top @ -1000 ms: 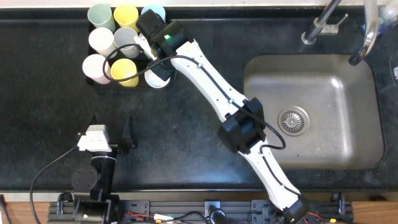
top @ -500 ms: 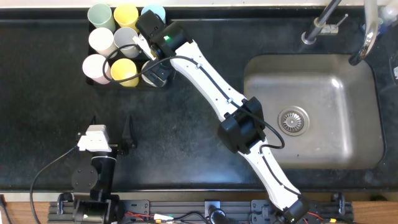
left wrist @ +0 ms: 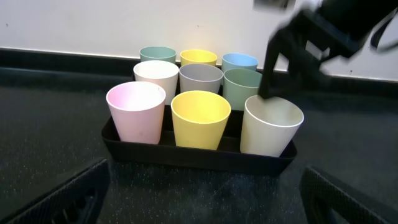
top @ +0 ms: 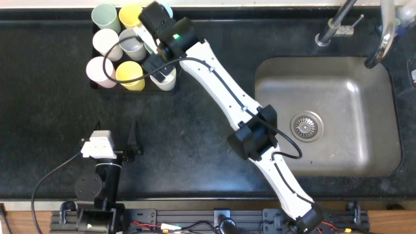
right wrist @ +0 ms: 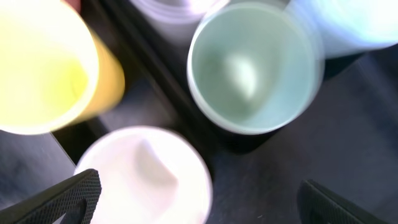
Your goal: Store Cups
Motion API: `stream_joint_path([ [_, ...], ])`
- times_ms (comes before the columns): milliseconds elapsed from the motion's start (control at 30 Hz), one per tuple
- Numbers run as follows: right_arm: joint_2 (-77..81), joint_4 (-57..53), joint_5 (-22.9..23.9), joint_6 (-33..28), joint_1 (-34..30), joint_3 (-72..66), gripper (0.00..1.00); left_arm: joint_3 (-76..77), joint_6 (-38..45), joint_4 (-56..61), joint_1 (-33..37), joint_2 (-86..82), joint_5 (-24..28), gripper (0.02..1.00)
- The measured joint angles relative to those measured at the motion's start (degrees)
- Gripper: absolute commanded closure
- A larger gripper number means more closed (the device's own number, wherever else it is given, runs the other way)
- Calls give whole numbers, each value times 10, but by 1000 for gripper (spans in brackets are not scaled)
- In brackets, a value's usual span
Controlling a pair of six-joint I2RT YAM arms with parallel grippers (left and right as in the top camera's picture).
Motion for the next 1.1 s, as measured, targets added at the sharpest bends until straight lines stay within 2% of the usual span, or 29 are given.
stream_joint_path([
  [100,0,-17,7,9,-5,59,3,0,0,0,0,0,0,20],
  [300,-14,-123,18,26,-48,181,5,0,0,0,0,0,0,20],
  [400,-45,-183,25,38,-97,183,5,0,0,0,0,0,0,20],
  [667,-192,-184,73,80,-263,167,3,0,0,0,0,0,0,20],
  [767,-296,-182,79,90,-295,102,3,0,0,0,0,0,0,23],
  [867,-415,-180,76,97,-298,-19,3,0,0,0,0,0,0,20],
  [1033,-612,-166,49,101,-293,-336,5,0,0,0,0,0,0,20],
  [1100,-687,-110,42,101,-290,-489,7,0,0,0,0,0,0,20],
])
